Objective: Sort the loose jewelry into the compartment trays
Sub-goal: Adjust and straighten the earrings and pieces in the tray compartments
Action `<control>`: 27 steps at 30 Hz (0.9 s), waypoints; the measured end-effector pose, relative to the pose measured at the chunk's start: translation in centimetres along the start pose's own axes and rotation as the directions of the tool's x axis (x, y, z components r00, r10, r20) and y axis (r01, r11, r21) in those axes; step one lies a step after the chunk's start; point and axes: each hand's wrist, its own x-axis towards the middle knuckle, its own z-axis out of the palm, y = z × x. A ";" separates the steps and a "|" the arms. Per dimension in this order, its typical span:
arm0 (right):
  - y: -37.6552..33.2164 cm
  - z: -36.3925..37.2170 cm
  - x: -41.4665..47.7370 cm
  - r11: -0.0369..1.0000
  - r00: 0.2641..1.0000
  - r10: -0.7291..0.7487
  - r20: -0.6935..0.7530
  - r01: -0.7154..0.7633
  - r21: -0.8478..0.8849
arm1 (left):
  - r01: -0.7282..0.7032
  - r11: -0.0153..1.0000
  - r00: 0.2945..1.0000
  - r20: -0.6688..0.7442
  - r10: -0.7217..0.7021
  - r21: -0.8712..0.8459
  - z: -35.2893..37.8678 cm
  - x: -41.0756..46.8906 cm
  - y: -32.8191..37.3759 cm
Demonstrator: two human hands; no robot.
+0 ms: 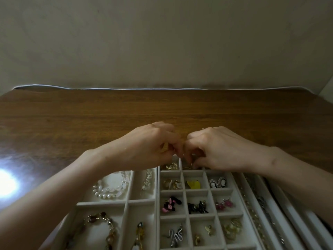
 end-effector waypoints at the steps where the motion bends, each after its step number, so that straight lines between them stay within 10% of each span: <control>1: 0.1 -0.1 0.0 1.000 1.000 0.004 -0.004 -0.003 0.021 | -0.003 1.000 1.000 0.012 0.003 0.002 0.0 0.0 0.0; 7: 1.4 -0.9 -0.6 0.927 0.988 0.138 -0.074 -0.102 0.361 | -0.060 0.991 0.992 0.114 0.046 0.121 0.7 0.0 0.9; 27: 2.0 0.1 -1.4 0.828 0.961 0.256 -0.103 -0.163 0.536 | -0.104 0.961 0.989 0.132 0.071 0.256 2.1 0.1 0.7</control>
